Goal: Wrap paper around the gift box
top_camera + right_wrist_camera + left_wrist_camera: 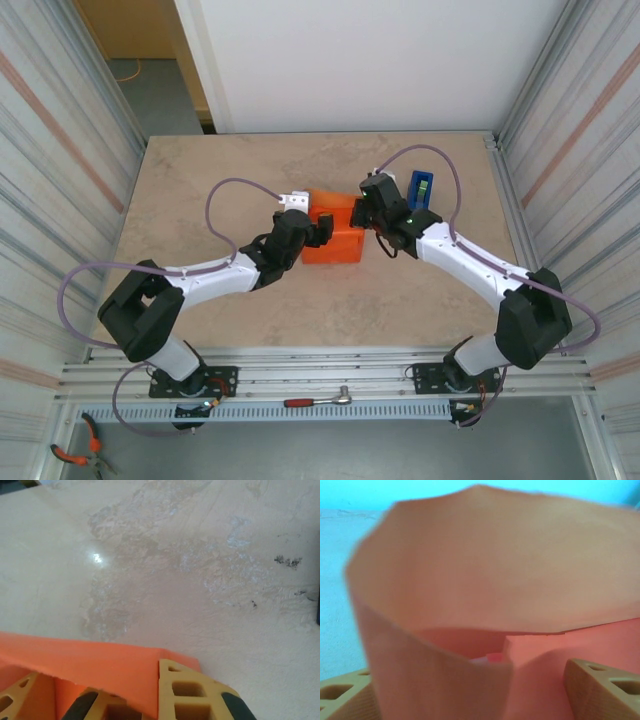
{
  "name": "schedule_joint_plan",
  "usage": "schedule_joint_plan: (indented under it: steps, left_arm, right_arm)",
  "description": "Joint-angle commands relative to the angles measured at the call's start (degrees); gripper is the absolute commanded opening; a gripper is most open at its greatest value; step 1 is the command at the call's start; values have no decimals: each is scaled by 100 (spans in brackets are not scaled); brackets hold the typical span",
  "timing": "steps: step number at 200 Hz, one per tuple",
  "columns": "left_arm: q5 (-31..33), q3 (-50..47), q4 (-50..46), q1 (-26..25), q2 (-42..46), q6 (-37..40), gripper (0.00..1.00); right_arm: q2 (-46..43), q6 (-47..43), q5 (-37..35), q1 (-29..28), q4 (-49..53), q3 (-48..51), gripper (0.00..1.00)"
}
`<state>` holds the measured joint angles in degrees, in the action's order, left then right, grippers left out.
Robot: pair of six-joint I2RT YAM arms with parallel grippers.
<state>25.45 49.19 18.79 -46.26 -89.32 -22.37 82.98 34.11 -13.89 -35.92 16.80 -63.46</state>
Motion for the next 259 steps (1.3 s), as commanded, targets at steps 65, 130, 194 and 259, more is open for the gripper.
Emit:
schedule_joint_plan:
  steps: [65,130,194,259]
  left_arm:
    - [40,-164,-639,-80,-95,74,86]
    - [58,-158,-683,-85,-59,81,85]
    - [30,-111,-703,-93,-59,93,85]
    - [28,-111,-749,-94,-51,110,85]
  right_arm:
    - [-183,-18,181,163,24,-378,53]
    - [-187,-35,412,236,-39,-464,0]
    - [-444,219,473,261,-60,-78,75]
    - [-284,508,443,134,-429,466,82]
